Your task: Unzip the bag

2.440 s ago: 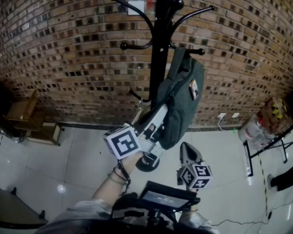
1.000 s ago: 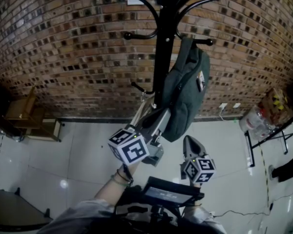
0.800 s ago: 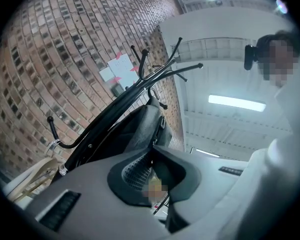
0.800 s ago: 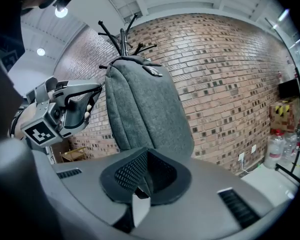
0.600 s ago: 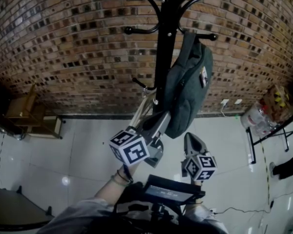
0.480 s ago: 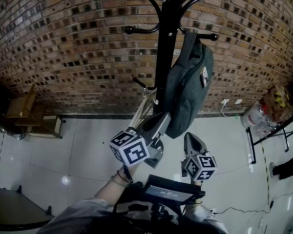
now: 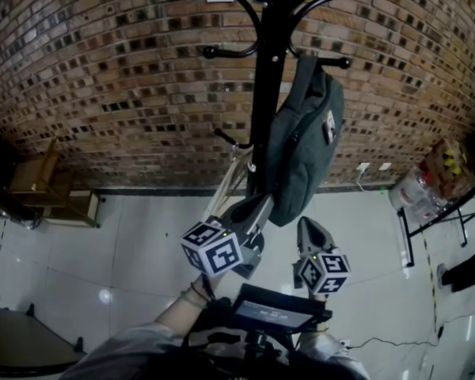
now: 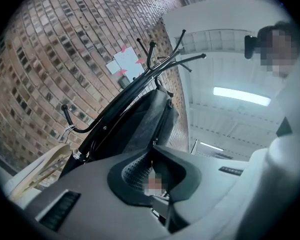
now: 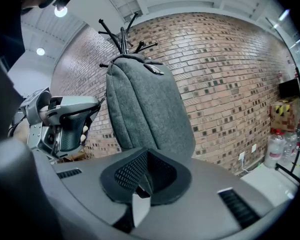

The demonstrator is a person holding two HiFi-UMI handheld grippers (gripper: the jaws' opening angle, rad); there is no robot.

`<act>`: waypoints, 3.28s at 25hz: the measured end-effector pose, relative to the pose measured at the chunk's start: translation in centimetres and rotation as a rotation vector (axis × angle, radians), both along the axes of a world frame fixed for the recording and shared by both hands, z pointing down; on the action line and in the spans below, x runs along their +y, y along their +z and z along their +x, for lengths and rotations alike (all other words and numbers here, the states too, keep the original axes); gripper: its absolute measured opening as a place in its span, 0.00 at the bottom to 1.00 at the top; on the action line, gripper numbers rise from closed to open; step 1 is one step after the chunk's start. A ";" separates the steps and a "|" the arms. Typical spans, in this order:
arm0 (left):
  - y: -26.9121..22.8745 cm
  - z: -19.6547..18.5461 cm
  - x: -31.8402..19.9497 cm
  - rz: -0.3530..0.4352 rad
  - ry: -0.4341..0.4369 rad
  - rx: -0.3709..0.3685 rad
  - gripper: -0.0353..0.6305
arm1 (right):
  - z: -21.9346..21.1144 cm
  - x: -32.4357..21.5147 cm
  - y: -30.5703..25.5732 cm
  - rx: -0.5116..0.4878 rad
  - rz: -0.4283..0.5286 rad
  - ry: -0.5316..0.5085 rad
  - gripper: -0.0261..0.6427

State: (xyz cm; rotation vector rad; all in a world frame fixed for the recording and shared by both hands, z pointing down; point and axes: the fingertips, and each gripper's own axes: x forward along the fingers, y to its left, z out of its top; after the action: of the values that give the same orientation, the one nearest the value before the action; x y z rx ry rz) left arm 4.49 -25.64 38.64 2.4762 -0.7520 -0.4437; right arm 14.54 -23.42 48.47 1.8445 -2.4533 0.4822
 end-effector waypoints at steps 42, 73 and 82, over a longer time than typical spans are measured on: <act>12.1 1.7 -0.1 -0.184 -0.022 -0.132 0.07 | 1.1 2.3 -0.3 0.013 0.004 0.035 0.02; 9.8 -3.5 1.8 -0.019 -0.117 -0.357 0.07 | -1.0 1.2 -1.4 0.024 0.042 -0.010 0.02; 9.4 -3.5 1.7 -0.014 -0.127 -0.347 0.07 | -1.0 1.5 -1.4 0.023 0.038 -0.012 0.02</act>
State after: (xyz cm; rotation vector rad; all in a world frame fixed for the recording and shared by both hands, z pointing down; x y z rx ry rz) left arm 0.99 -23.98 48.03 2.5323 -1.0480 -0.0492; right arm 13.57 -21.95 47.07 1.8370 -2.4745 0.4132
